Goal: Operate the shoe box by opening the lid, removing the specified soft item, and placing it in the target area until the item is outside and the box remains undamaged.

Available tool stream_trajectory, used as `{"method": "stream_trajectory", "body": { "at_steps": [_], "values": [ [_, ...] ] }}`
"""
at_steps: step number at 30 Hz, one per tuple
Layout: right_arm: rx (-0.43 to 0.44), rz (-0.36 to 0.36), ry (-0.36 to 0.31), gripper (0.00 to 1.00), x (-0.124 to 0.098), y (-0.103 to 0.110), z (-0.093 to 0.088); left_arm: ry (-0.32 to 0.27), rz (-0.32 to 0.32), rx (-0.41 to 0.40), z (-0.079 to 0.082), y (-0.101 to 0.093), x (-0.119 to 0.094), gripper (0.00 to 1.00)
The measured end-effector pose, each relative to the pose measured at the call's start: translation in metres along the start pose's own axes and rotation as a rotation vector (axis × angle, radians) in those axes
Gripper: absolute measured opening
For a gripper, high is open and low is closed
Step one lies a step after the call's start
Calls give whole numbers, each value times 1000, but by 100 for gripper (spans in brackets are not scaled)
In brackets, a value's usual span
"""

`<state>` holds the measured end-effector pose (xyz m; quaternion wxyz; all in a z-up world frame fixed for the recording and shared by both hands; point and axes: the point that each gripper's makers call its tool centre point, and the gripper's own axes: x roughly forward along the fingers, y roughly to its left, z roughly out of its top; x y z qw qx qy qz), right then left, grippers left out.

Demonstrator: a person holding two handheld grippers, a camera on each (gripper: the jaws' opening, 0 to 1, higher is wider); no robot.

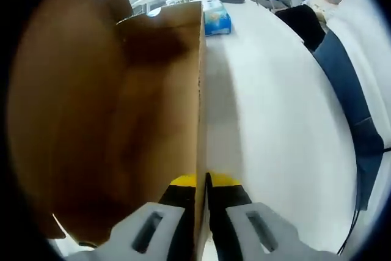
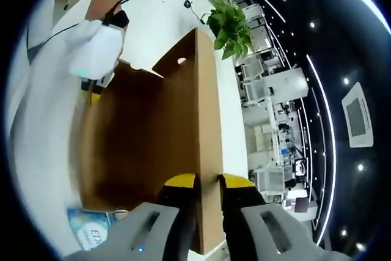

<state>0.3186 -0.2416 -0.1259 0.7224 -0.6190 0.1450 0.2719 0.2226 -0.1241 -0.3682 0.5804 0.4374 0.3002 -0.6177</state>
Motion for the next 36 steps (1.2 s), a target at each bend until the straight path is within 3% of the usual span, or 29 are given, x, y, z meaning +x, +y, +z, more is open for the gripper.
{"method": "stream_trajectory", "body": {
  "at_steps": [36],
  "values": [
    [45,-26,-27,15,-20,40,5,-4,-18,8,0,0,1,2]
  ]
}}
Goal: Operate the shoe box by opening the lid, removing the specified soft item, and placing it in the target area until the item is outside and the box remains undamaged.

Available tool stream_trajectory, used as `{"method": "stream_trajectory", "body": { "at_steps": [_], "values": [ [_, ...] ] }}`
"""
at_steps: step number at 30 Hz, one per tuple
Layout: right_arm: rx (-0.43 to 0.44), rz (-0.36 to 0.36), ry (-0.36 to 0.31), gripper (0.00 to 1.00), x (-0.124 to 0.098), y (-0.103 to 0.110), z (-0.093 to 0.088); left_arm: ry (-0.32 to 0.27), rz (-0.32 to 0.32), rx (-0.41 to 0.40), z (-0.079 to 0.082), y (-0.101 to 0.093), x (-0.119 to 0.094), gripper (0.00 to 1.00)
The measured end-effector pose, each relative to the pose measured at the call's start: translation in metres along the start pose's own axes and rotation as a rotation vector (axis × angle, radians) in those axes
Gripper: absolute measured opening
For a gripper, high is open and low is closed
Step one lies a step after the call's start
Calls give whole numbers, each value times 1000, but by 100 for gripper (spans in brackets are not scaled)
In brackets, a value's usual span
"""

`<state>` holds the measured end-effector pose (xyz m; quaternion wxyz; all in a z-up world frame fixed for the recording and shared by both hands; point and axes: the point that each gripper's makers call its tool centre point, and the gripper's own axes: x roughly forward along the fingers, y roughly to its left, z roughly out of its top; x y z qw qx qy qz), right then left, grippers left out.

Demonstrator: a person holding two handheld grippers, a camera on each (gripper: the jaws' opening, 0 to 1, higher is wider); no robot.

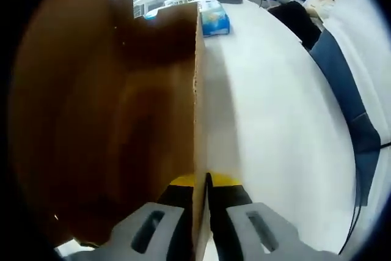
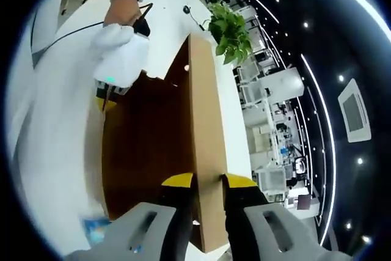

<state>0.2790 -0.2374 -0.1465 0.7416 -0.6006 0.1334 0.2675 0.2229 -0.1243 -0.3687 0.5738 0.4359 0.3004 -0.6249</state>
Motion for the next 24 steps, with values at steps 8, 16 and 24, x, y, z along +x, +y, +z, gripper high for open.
{"method": "stream_trajectory", "body": {
  "at_steps": [8,16,24],
  "values": [
    [-4,-3,-8,16,-5,8,2,1,7,0,0,0,0,2],
    [-12,2,-11,16,-5,12,1,3,11,0,1,0,0,3],
    [-28,2,-19,15,-5,14,3,-5,-6,-27,1,-6,-2,16]
  ]
}}
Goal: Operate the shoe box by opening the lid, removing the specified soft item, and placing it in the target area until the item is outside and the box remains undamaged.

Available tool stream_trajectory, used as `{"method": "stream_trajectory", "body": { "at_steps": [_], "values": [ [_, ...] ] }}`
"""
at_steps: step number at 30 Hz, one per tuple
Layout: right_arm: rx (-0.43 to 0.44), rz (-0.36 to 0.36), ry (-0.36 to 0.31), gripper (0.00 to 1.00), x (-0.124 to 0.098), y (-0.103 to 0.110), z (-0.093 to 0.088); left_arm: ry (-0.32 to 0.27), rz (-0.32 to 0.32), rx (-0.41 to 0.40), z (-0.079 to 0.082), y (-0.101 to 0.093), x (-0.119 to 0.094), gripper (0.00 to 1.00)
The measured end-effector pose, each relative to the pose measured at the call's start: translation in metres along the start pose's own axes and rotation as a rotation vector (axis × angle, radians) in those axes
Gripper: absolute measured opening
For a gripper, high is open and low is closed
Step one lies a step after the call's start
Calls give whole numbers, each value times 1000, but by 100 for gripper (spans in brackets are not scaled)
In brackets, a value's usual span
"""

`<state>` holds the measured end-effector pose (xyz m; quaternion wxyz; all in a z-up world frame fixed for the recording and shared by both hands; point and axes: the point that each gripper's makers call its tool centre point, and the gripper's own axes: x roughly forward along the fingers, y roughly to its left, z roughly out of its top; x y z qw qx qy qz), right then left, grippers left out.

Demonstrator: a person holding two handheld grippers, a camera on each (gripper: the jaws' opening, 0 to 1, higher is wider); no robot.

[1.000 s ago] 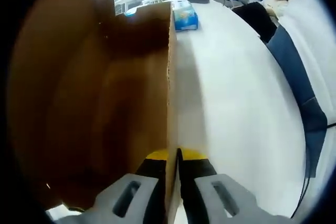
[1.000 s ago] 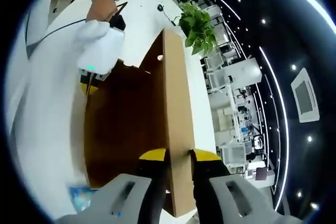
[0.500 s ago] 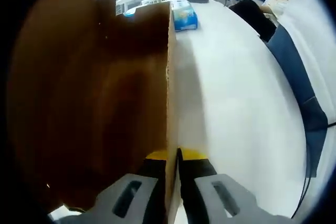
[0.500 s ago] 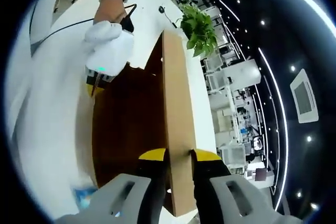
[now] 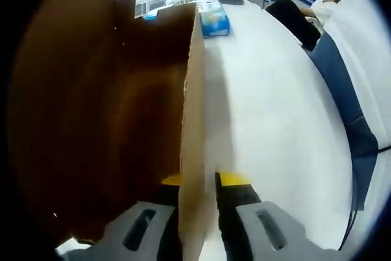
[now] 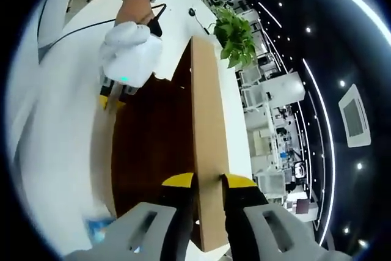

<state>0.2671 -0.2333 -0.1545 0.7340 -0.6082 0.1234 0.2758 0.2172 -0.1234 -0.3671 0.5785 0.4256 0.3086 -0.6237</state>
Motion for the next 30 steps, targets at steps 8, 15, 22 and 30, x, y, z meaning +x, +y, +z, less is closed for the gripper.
{"method": "stream_trajectory", "body": {
  "at_steps": [8,15,22,30],
  "values": [
    [-5,-1,-2,15,-1,3,2,-38,22,-25,4,2,-12,34],
    [-8,-5,-13,13,0,4,8,-63,38,-41,14,6,-15,60],
    [-13,-8,-16,13,-1,7,9,-81,58,-27,23,6,-22,65],
    [-5,-5,-18,14,-1,9,9,-169,109,-97,45,4,-56,65]
  ]
}}
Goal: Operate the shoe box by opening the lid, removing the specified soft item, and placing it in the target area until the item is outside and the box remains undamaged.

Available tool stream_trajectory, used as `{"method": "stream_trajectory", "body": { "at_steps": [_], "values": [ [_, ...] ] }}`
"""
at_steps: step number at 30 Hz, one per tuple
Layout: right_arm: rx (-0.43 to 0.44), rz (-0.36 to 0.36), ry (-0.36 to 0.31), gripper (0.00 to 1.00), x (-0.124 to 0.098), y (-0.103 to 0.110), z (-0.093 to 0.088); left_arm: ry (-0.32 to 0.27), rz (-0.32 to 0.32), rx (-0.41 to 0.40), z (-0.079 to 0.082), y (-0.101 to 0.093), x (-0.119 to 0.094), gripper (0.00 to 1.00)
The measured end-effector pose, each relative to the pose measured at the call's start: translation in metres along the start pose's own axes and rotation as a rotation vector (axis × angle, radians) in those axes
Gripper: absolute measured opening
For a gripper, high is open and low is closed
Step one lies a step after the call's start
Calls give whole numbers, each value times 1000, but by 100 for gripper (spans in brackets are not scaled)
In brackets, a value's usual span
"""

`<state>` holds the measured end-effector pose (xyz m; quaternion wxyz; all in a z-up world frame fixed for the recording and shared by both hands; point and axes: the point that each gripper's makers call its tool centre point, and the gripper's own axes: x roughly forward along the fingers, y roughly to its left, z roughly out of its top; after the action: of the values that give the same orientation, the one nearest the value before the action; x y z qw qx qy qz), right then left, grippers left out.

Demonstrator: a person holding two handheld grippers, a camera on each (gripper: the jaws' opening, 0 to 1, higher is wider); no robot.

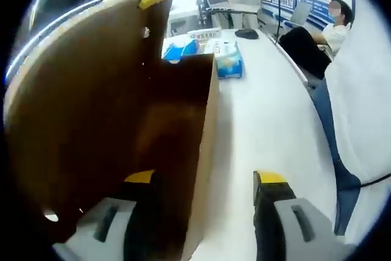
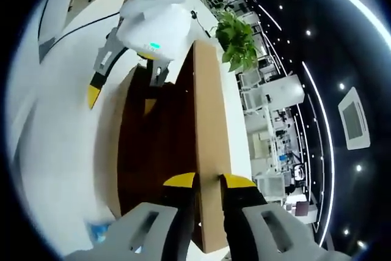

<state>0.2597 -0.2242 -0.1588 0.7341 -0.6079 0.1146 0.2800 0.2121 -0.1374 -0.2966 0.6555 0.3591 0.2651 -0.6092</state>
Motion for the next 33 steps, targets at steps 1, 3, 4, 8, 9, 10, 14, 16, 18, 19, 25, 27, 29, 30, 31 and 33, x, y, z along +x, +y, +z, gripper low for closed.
{"method": "stream_trajectory", "body": {
  "at_steps": [1,3,4,8,9,10,14,16,18,19,25,27,29,30,31,33],
  "values": [
    [0,2,-1,14,0,0,0,-3,4,2,1,0,-2,64],
    [-3,5,-3,14,0,0,0,-14,30,-4,3,-1,-14,64],
    [-4,5,-5,14,0,0,0,-24,40,-17,4,-2,-18,64],
    [-5,8,-5,14,1,-1,0,-54,97,-80,8,-9,-37,64],
    [-2,9,-6,14,1,-2,0,-78,110,-89,12,-12,-45,63],
    [-1,8,-7,14,1,-2,0,-89,123,-97,14,-13,-50,63],
    [8,3,-8,14,4,-1,1,-76,173,-63,12,-21,-66,60],
    [9,3,-5,14,4,0,2,-46,187,-39,9,-25,-72,60],
    [15,1,-7,14,4,0,3,-86,197,-75,17,-28,-83,60],
    [14,1,-8,13,5,0,5,-81,208,-81,17,-27,-89,61],
    [22,-7,-14,13,7,-1,8,-106,266,-74,34,-20,-116,64],
    [21,-8,-14,13,9,-1,8,-112,298,-60,43,-9,-124,66],
    [24,-8,-13,13,10,-2,8,-110,314,-46,50,0,-131,66],
    [23,-9,-13,13,11,-2,8,-108,336,-18,55,9,-137,66],
    [22,-9,-13,13,11,-2,8,-117,355,-1,60,16,-143,66],
    [24,-9,-13,13,11,-3,8,-130,391,34,69,30,-155,66]
  ]
}}
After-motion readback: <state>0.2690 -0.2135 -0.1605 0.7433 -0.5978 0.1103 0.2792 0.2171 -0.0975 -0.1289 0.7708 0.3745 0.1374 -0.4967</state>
